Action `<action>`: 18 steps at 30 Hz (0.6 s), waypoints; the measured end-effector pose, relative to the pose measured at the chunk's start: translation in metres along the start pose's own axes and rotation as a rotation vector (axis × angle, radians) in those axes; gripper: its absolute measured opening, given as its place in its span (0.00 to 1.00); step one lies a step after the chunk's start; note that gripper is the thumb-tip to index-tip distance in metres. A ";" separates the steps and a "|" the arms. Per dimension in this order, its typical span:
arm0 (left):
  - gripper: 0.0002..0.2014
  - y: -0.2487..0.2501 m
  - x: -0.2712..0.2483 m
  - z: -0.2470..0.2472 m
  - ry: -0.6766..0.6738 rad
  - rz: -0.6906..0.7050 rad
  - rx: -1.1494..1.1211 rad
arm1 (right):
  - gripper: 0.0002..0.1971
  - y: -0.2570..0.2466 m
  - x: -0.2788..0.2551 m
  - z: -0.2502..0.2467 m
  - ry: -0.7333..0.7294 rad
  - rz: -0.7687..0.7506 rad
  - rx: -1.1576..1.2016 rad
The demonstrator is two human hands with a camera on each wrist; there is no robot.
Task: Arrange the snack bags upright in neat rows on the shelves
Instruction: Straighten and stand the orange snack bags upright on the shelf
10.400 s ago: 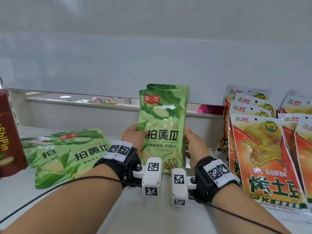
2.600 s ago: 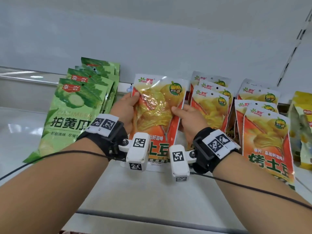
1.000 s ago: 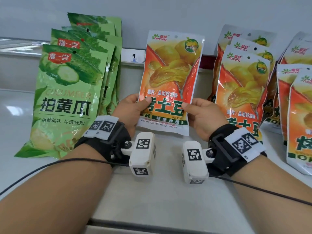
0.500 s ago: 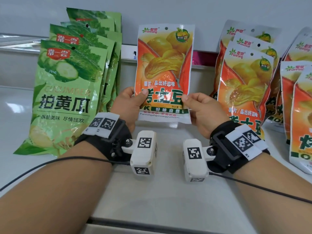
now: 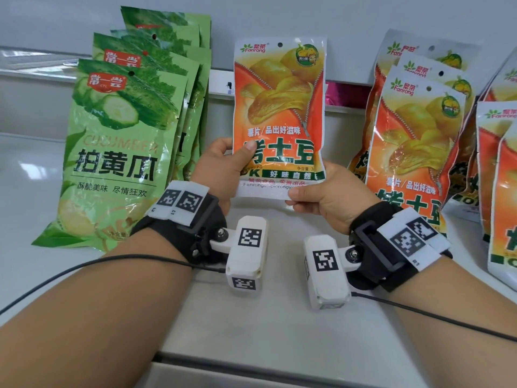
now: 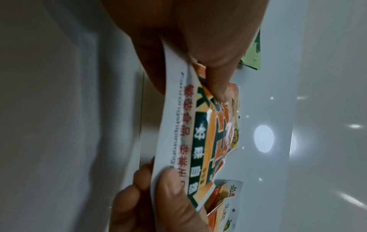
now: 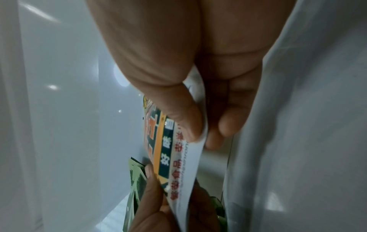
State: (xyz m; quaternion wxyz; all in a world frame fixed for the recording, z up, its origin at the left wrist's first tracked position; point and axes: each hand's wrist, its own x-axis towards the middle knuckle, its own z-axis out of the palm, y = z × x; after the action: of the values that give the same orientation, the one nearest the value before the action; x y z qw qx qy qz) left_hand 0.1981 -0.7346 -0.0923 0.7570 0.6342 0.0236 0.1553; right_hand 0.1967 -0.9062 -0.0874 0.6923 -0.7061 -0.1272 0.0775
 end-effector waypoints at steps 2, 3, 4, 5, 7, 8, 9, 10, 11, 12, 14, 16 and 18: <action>0.07 -0.003 0.003 -0.001 0.005 -0.019 0.025 | 0.13 0.000 0.001 0.000 0.061 -0.011 0.017; 0.12 -0.004 0.004 -0.001 0.015 -0.011 0.079 | 0.13 0.000 0.002 -0.001 0.100 -0.017 0.025; 0.20 -0.004 0.005 -0.001 0.021 0.021 0.148 | 0.13 -0.001 0.002 -0.002 0.141 -0.024 0.039; 0.26 -0.005 0.006 -0.001 0.018 0.067 0.211 | 0.13 -0.002 0.002 -0.004 0.180 -0.035 0.053; 0.28 -0.002 0.004 0.000 -0.033 0.148 0.285 | 0.14 -0.004 0.002 -0.006 0.242 -0.062 0.049; 0.26 0.000 0.001 0.002 -0.099 0.162 0.299 | 0.14 -0.004 0.001 -0.006 0.252 -0.080 0.022; 0.26 0.002 -0.003 0.005 -0.177 0.153 0.286 | 0.12 -0.005 0.001 -0.005 0.243 -0.097 -0.011; 0.27 0.003 -0.006 0.007 -0.253 0.129 0.247 | 0.11 -0.005 0.000 -0.003 0.218 -0.111 -0.041; 0.30 0.004 -0.009 0.009 -0.316 0.099 0.201 | 0.08 -0.006 -0.002 -0.001 0.176 -0.122 -0.059; 0.33 0.005 -0.011 0.010 -0.361 0.081 0.149 | 0.07 -0.007 -0.005 0.002 0.117 -0.125 -0.059; 0.34 0.006 -0.014 0.010 -0.445 0.087 0.055 | 0.19 -0.010 -0.009 0.005 -0.013 -0.116 -0.043; 0.29 0.007 -0.017 0.009 -0.471 0.139 -0.025 | 0.27 -0.012 -0.011 0.006 -0.067 -0.128 -0.049; 0.24 0.009 -0.019 0.010 -0.369 0.094 -0.114 | 0.21 -0.012 -0.010 0.006 0.012 -0.166 -0.061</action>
State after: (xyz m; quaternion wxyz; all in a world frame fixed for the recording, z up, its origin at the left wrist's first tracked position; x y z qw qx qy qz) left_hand 0.1807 -0.7483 -0.0850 0.7751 0.6084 -0.1541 0.0727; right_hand 0.1846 -0.9033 -0.0762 0.6751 -0.7144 -0.1835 0.0114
